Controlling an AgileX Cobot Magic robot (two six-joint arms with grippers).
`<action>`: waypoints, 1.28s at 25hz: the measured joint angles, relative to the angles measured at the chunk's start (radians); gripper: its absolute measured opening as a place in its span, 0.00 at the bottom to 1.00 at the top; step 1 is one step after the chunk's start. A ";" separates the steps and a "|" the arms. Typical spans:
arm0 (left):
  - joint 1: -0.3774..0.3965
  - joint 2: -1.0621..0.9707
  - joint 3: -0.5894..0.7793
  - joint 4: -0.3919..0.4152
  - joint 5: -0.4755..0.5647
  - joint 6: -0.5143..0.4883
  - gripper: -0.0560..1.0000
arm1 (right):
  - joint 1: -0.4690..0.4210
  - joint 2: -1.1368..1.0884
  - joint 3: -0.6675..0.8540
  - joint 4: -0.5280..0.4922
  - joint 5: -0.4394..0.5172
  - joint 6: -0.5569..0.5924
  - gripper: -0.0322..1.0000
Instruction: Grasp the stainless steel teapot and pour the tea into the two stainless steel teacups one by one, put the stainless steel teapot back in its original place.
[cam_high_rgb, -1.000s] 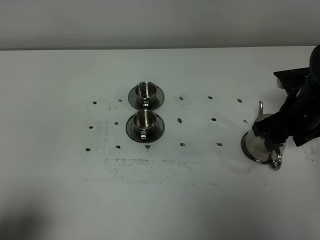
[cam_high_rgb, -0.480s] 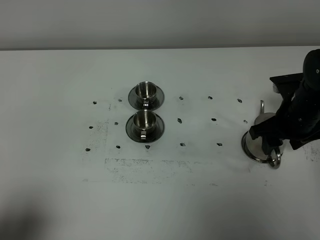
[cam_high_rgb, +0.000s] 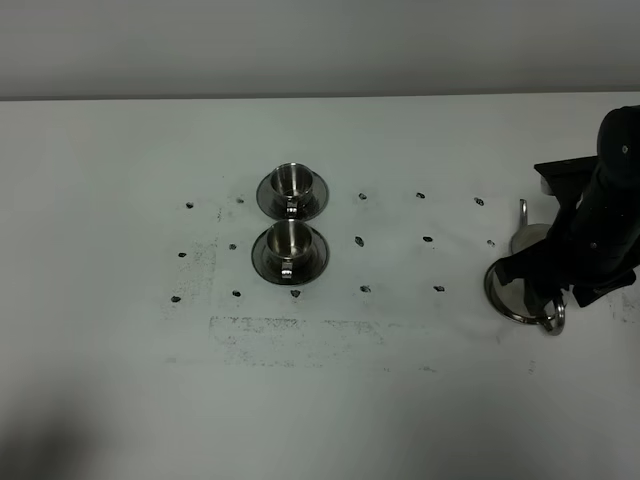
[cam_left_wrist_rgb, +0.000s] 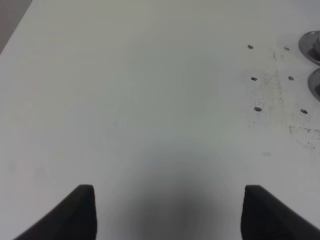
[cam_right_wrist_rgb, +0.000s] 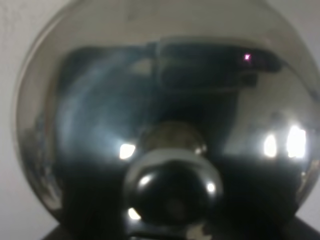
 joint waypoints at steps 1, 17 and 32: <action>0.000 0.000 0.000 0.000 0.000 0.000 0.61 | 0.000 0.000 0.000 -0.001 -0.007 0.001 0.50; 0.000 0.000 0.000 0.000 0.000 0.000 0.61 | 0.000 -0.001 0.000 -0.003 -0.025 -0.050 0.22; 0.000 0.000 0.000 0.000 0.000 0.000 0.61 | 0.021 -0.142 -0.060 -0.015 0.051 -0.117 0.22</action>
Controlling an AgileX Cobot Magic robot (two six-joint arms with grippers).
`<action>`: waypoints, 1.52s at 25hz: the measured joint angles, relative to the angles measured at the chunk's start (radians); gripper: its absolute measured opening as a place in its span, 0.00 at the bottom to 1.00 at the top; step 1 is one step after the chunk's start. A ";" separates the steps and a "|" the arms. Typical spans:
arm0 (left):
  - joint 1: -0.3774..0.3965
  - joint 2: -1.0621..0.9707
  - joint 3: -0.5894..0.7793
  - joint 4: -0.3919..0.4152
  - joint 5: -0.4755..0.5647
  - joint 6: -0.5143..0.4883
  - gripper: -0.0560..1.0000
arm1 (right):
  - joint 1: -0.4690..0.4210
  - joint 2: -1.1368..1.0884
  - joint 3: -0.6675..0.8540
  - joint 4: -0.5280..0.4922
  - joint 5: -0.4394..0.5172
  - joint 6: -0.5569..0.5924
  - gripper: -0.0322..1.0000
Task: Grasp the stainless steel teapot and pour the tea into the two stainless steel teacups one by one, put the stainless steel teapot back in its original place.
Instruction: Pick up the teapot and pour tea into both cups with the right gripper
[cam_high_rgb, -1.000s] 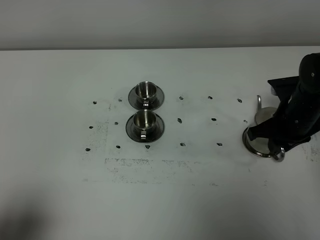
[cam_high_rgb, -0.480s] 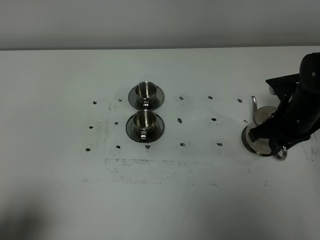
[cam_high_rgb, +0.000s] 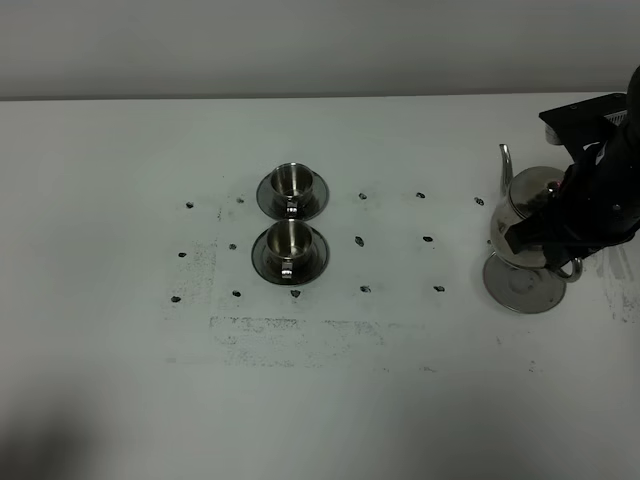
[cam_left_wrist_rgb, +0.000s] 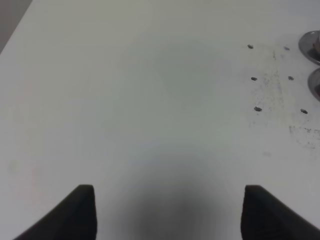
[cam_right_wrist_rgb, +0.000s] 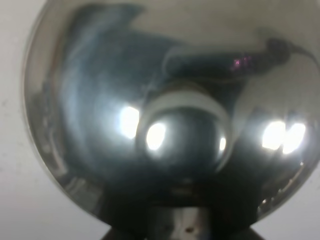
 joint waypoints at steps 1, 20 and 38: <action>0.000 0.000 0.000 0.000 0.000 0.000 0.61 | 0.000 0.000 0.000 0.000 -0.004 -0.014 0.22; 0.000 0.000 0.000 0.000 0.000 0.000 0.61 | 0.086 0.241 -0.434 -0.077 0.021 -0.674 0.22; 0.000 0.000 0.000 0.000 0.000 0.000 0.61 | 0.161 0.552 -0.920 -0.123 0.046 -1.170 0.22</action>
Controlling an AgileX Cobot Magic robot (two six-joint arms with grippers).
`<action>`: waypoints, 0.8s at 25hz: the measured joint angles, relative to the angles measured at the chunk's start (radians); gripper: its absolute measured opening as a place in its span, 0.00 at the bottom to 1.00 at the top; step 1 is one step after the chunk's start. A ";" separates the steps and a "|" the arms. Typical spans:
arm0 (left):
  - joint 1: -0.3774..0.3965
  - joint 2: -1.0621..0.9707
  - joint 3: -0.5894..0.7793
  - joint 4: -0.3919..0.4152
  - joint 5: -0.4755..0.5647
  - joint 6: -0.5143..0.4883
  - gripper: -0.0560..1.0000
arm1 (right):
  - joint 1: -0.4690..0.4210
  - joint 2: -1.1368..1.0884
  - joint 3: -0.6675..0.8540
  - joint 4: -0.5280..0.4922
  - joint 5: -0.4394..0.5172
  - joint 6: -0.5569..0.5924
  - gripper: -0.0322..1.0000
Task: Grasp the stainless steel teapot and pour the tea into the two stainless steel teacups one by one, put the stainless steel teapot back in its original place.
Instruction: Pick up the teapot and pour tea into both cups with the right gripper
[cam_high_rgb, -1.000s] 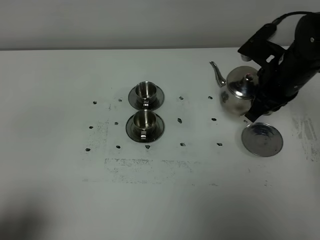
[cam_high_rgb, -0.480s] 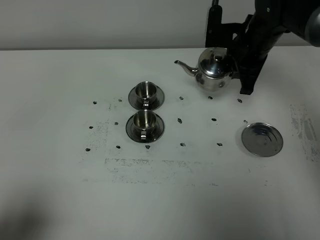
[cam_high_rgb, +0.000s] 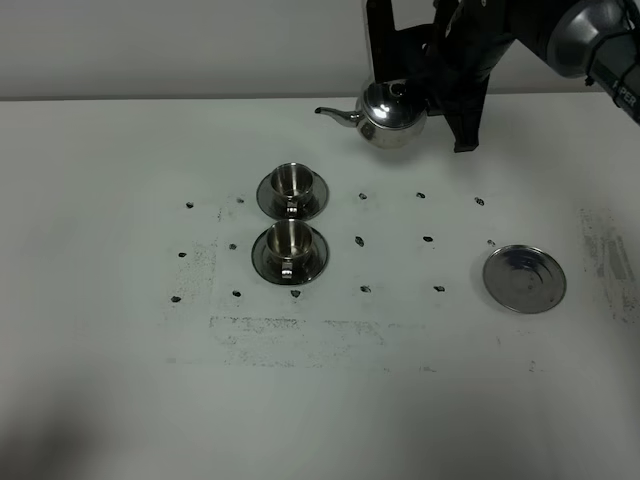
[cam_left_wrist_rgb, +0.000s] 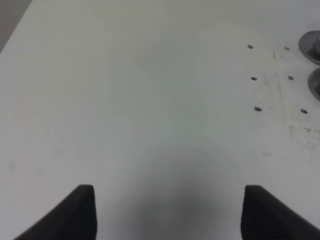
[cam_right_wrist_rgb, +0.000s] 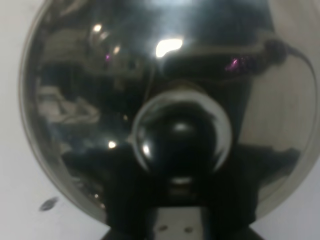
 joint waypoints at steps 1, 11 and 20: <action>0.000 0.000 0.000 0.000 0.000 0.000 0.61 | 0.006 0.012 -0.015 -0.001 0.000 -0.018 0.22; 0.000 0.000 0.000 0.000 0.000 0.000 0.61 | 0.044 0.080 -0.067 -0.065 -0.089 -0.111 0.22; 0.000 0.000 0.000 0.000 0.000 0.000 0.61 | 0.061 0.113 -0.067 -0.154 -0.155 -0.122 0.22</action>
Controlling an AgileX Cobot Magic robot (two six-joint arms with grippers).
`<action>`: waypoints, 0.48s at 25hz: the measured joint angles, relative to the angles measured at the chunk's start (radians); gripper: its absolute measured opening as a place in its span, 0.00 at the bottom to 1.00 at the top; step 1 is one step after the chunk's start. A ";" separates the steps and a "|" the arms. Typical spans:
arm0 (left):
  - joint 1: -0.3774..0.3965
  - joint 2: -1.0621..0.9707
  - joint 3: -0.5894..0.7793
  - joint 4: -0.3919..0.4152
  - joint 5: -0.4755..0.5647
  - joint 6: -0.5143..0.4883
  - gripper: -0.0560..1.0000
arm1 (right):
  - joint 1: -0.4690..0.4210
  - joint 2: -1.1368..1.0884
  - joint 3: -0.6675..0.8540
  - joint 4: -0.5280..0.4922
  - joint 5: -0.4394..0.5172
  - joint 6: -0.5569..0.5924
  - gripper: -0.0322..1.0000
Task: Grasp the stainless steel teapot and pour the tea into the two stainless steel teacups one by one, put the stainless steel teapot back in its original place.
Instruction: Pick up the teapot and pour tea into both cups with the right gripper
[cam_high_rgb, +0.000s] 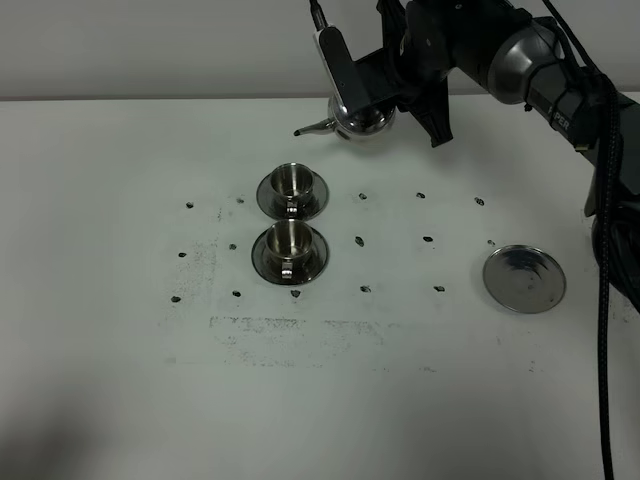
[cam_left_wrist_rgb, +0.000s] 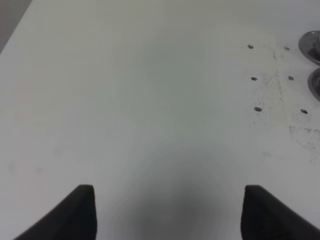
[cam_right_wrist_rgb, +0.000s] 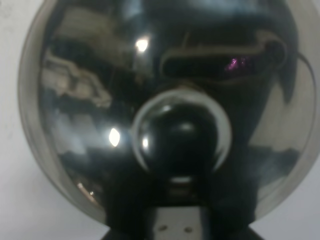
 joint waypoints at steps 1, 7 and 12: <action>0.000 0.000 0.000 0.000 0.000 0.000 0.61 | 0.001 0.005 0.000 -0.012 0.000 0.000 0.22; 0.000 0.000 0.000 0.000 0.000 0.000 0.61 | 0.016 0.030 0.000 -0.044 -0.001 0.000 0.22; 0.000 0.000 0.000 0.000 0.000 0.000 0.61 | 0.036 0.039 0.000 -0.075 -0.008 -0.001 0.22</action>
